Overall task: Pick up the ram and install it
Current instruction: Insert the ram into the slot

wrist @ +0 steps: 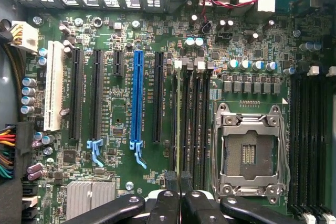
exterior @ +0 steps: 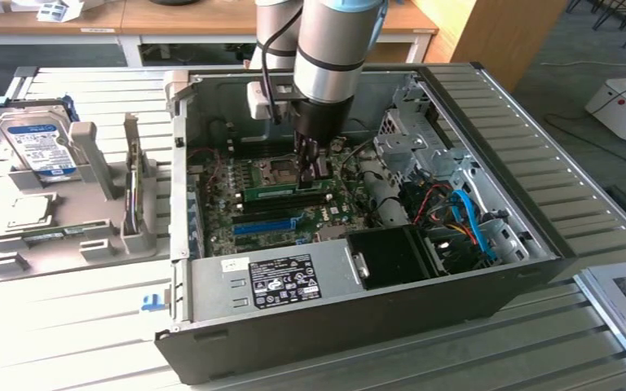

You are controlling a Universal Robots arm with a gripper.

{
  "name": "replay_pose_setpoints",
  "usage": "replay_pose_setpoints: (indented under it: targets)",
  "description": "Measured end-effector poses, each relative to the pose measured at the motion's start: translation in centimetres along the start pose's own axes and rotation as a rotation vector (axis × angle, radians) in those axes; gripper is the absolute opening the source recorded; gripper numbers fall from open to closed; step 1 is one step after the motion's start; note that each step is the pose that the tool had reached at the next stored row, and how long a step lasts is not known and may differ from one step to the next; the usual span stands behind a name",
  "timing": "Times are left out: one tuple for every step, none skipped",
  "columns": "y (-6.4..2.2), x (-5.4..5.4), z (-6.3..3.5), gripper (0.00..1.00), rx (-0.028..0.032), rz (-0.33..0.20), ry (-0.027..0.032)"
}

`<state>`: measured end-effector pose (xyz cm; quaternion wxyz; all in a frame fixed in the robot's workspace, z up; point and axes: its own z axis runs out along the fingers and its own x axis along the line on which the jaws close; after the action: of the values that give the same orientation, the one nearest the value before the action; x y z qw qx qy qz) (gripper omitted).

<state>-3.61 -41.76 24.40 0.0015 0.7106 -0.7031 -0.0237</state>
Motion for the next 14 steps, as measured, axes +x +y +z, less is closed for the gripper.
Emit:
replay_pose_setpoints:
  targets:
    - [0.00,0.00,0.00,0.11,0.0000,0.000,0.0000]
    - [0.00,0.00,0.01,0.11,0.0001,0.000,-0.0002]
    - [0.00,0.00,0.01,0.11,0.0001,0.001,-0.0002]
    - [0.00,0.01,0.01,0.11,0.0001,0.001,-0.0002]
    - [0.00,0.01,0.00,0.11,0.0000,0.003,-0.0002]
    - [0.00,0.02,0.00,0.11,0.0001,0.004,-0.0002]
    - [0.00,0.01,0.00,0.11,0.0002,0.005,-0.0003]
    - [0.00,0.01,0.00,0.11,0.0002,0.006,-0.0002]
    - [0.00,0.02,0.00,0.11,0.0002,0.006,-0.0002]
    - [0.00,0.01,0.00,0.11,0.0002,0.006,-0.0002]
    - [0.00,0.01,0.00,0.11,0.0002,0.006,-0.0003]
    - [0.00,0.02,0.00,0.11,0.0002,0.006,-0.0003]
    - [0.00,0.02,0.01,0.11,0.0002,0.006,-0.0003]
    - [0.00,0.02,0.02,0.11,0.0002,0.007,-0.0002]
